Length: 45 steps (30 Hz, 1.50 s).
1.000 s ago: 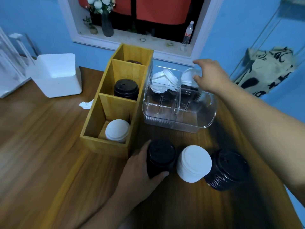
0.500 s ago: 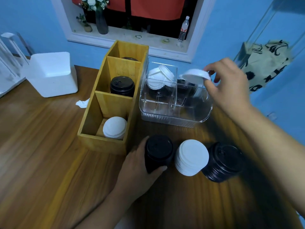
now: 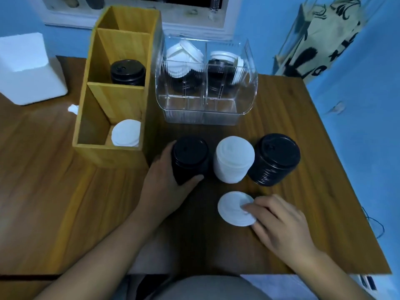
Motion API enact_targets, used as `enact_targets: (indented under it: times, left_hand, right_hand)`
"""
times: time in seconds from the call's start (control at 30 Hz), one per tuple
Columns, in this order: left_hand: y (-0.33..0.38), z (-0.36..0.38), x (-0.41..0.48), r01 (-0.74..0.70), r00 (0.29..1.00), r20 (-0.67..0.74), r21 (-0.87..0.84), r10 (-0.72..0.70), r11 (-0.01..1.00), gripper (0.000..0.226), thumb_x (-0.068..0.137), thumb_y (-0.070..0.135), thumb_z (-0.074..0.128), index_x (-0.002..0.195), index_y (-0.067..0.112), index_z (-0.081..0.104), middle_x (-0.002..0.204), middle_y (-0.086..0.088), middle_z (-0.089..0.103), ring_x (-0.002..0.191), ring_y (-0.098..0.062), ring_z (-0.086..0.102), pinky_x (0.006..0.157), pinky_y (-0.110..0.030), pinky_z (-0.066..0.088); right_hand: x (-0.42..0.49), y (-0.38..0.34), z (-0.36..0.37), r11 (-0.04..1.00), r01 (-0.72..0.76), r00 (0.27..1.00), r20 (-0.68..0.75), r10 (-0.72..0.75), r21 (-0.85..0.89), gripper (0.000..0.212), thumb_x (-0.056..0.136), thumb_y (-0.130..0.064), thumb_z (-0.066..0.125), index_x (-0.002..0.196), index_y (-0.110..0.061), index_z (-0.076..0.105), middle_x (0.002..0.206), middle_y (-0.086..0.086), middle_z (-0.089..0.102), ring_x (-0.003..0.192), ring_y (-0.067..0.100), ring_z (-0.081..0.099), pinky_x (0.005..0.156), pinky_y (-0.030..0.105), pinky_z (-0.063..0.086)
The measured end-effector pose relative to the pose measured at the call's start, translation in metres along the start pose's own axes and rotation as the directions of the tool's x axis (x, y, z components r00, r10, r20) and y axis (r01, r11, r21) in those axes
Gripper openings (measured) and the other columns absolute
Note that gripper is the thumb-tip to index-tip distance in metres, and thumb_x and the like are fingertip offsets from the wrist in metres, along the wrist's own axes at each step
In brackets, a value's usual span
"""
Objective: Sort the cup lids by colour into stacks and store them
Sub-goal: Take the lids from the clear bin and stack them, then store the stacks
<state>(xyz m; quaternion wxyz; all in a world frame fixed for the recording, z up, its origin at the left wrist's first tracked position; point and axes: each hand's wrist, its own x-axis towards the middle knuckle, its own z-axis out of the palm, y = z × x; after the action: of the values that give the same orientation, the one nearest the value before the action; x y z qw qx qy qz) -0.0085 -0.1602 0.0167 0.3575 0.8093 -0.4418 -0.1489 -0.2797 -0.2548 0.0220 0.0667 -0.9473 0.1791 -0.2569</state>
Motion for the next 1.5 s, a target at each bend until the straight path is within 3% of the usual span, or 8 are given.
enact_targets:
  times: [0.3, 0.43, 0.57, 0.73, 0.93, 1.13, 1.3, 1.5]
  left_hand:
    - [0.003, 0.002, -0.003, 0.028, 1.0, -0.012, -0.001, -0.028, 1.0, 0.103, 0.075, 0.052, 0.083, 0.155, 0.027, 0.024, 0.154, 0.007, 0.042, 0.14, -0.015, 0.04, 0.106, -0.024, 0.029]
    - [0.003, 0.002, -0.003, 0.025, 0.999, -0.02, -0.001, -0.025, 1.0, 0.102, 0.075, 0.051, 0.083, 0.155, 0.028, 0.024, 0.154, 0.007, 0.042, 0.14, -0.014, 0.039, 0.106, -0.024, 0.029]
    - [0.003, 0.002, -0.002, 0.014, 1.0, -0.015, -0.013, -0.015, 1.0, 0.101, 0.075, 0.052, 0.083, 0.155, 0.029, 0.025, 0.154, 0.007, 0.043, 0.14, -0.014, 0.04, 0.107, -0.025, 0.03]
    - [0.001, 0.002, -0.003, -0.001, 1.0, -0.021, -0.014, 0.001, 1.0, 0.101, 0.075, 0.051, 0.083, 0.155, 0.027, 0.025, 0.153, 0.007, 0.043, 0.139, -0.013, 0.04, 0.106, -0.022, 0.029]
    - [0.0, 0.003, -0.002, -0.007, 1.0, -0.021, -0.02, 0.007, 1.0, 0.101, 0.075, 0.052, 0.083, 0.154, 0.028, 0.025, 0.153, 0.008, 0.043, 0.139, -0.013, 0.041, 0.107, -0.024, 0.032]
    - [-0.004, 0.004, 0.0, -0.011, 1.0, -0.014, -0.034, 0.01, 0.999, 0.101, 0.075, 0.055, 0.082, 0.155, 0.028, 0.025, 0.154, 0.009, 0.042, 0.14, -0.013, 0.04, 0.11, -0.028, 0.035]
    - [-0.003, 0.002, 0.0, -0.022, 1.0, -0.014, -0.049, 0.021, 0.999, 0.102, 0.074, 0.054, 0.083, 0.154, 0.028, 0.026, 0.153, 0.009, 0.043, 0.139, -0.012, 0.041, 0.111, -0.028, 0.035]
    - [-0.003, 0.001, -0.001, -0.028, 0.999, -0.017, -0.054, 0.027, 0.998, 0.101, 0.074, 0.056, 0.082, 0.154, 0.028, 0.026, 0.152, 0.01, 0.045, 0.139, -0.01, 0.042, 0.112, -0.032, 0.038]
  right_hand:
    - [-0.009, -0.005, -0.035, 0.974, -0.177, 0.889, 0.448, 0.095, 0.144, 0.07, 0.078, -0.052, 0.076, 0.142, -0.038, 0.052, 0.139, -0.023, 0.042, 0.122, 0.003, 0.045, 0.096, 0.028, 0.05]
    - [0.006, -0.013, -0.042, 0.939, -0.263, 0.869, 0.477, 0.131, 0.221, 0.073, 0.079, -0.027, 0.076, 0.146, -0.036, 0.047, 0.151, -0.022, 0.036, 0.138, 0.011, 0.04, 0.105, 0.033, 0.047]
    - [0.02, -0.014, -0.037, 0.939, -0.233, 0.752, 0.659, 0.008, 0.254, 0.094, 0.074, 0.008, 0.056, 0.152, -0.041, 0.037, 0.165, -0.026, 0.011, 0.156, 0.009, 0.003, 0.122, 0.033, 0.02]
    - [0.047, -0.025, -0.038, 0.993, -0.107, 0.615, 0.788, 0.022, 0.056, 0.081, 0.09, -0.015, 0.06, 0.153, -0.051, 0.024, 0.158, -0.029, 0.013, 0.146, 0.001, 0.01, 0.111, 0.027, 0.031]
    - [0.043, -0.042, -0.033, 0.947, -0.171, 0.76, 0.575, 0.302, -0.272, 0.098, 0.074, -0.093, 0.031, 0.153, -0.035, 0.03, 0.131, -0.012, 0.047, 0.12, 0.015, 0.046, 0.094, 0.034, 0.043]
    - [0.031, -0.023, -0.029, 0.969, -0.244, 0.772, 0.61, 0.178, 0.027, 0.076, 0.084, -0.065, 0.063, 0.15, -0.041, 0.034, 0.145, -0.029, 0.035, 0.128, -0.002, 0.033, 0.104, 0.028, 0.045]
    - [0.052, -0.025, -0.049, 0.939, -0.293, 0.848, 0.502, 0.17, 0.178, 0.076, 0.075, -0.073, 0.068, 0.143, -0.044, 0.049, 0.136, -0.034, 0.047, 0.128, -0.004, 0.045, 0.106, 0.023, 0.042]
    - [0.125, -0.005, -0.072, 0.957, -0.275, 0.916, 0.328, 0.232, 0.091, 0.075, 0.073, -0.068, 0.071, 0.137, -0.034, 0.055, 0.128, -0.022, 0.054, 0.115, -0.001, 0.049, 0.096, 0.022, 0.039]
